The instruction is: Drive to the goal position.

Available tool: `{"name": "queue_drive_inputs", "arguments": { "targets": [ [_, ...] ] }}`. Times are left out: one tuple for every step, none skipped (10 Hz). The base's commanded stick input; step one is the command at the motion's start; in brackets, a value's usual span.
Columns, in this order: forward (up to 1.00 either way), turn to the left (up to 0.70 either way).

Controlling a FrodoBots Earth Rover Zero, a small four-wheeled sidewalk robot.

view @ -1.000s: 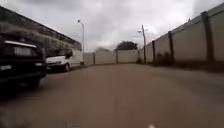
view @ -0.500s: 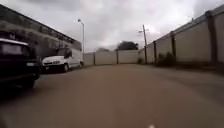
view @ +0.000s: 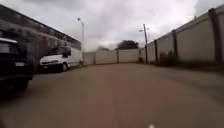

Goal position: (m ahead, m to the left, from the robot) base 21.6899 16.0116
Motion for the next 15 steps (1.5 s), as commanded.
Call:
{"name": "queue_drive_inputs", "arguments": {
  "targets": [
    [0.5,0.0],
    [0.5,0.0],
    [0.5,0.0],
    [0.5,0.0],
    [0.5,0.0],
    [0.5,0.0],
    [0.5,0.0],
    [0.5,0.0],
    [0.5,0.0],
    [0.5,0.0],
    [0.5,0.0],
    [0.5,0.0],
    [0.5,0.0],
    [0.5,0.0],
    [0.5,0.0]
  ]
}}
